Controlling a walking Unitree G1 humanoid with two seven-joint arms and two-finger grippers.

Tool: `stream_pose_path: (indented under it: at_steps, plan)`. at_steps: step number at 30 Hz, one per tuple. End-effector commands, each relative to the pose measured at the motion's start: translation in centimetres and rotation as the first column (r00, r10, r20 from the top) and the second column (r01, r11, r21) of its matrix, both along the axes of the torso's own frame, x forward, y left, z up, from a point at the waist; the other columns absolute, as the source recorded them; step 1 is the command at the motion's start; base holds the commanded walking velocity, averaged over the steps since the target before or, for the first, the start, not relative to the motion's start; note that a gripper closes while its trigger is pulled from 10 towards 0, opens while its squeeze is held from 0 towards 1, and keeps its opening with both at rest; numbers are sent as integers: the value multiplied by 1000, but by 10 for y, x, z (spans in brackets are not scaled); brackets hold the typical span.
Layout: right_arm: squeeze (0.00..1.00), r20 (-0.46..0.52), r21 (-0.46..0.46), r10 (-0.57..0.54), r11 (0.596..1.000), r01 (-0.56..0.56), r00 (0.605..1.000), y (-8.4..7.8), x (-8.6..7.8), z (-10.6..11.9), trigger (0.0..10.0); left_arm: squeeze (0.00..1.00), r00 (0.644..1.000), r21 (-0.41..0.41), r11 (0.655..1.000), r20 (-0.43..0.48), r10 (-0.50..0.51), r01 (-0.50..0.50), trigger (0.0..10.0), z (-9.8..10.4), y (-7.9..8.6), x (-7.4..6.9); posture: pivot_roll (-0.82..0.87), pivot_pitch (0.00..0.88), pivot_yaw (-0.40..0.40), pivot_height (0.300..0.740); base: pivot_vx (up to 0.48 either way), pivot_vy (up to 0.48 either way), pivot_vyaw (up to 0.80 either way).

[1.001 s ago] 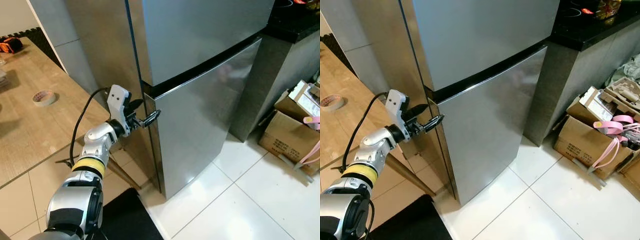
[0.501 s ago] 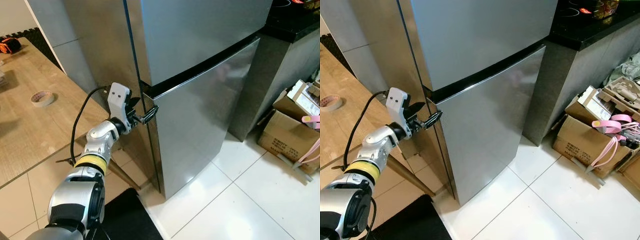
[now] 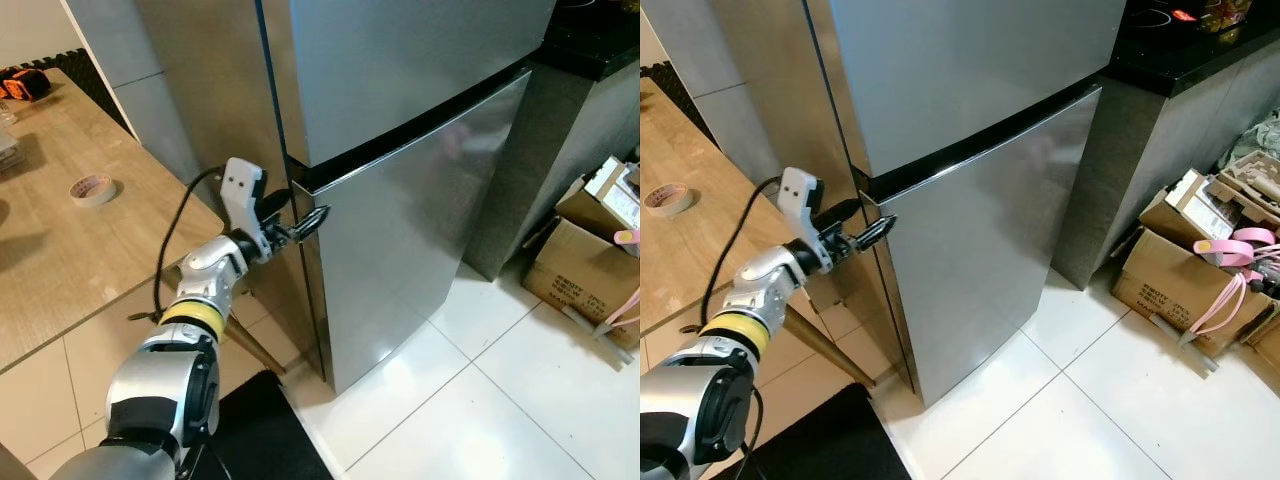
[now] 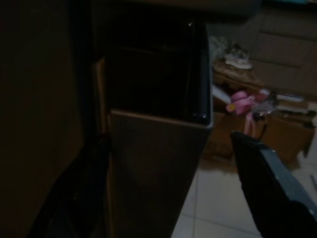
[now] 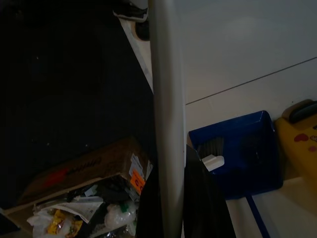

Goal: Restocking fridge

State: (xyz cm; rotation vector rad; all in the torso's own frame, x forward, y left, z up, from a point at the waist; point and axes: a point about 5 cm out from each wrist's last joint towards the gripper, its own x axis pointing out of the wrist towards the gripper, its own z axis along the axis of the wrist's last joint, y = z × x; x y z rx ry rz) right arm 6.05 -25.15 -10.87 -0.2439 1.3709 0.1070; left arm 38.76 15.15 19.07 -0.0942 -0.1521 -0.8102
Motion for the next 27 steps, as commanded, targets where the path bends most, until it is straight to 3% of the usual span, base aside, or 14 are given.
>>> stream_pose_path:
  at_steps: [1, 14, 19, 27]
  plan:
    - [0, -1, 2, -17, 1000, 17, 1000, 0, -2, 0, 10000, 0, 992, 19, 992, 21, -125, 125, 10000, 4, -16, -3, -177, 162, 56, 740, 0, 0, 0]
    - [0, 9, 7, -26, 1000, 26, 1000, 2, 0, -1, 10000, 0, 954, 54, 953, 17, -300, 299, 10000, -2, -30, -11, -177, 162, 65, 740, 0, 0, 0]
    - [0, 11, 11, -31, 999, 31, 999, 3, 1, -1, 10000, 0, 913, 55, 913, 35, -405, 403, 10000, 0, -46, -16, -178, 157, 71, 740, 0, 0, 0]
    - [0, 18, 14, -36, 999, 36, 999, 5, 3, -1, 10000, 0, 889, 60, 889, 41, -456, 454, 10000, 0, -54, -19, -178, 152, 74, 740, 0, 0, 0]
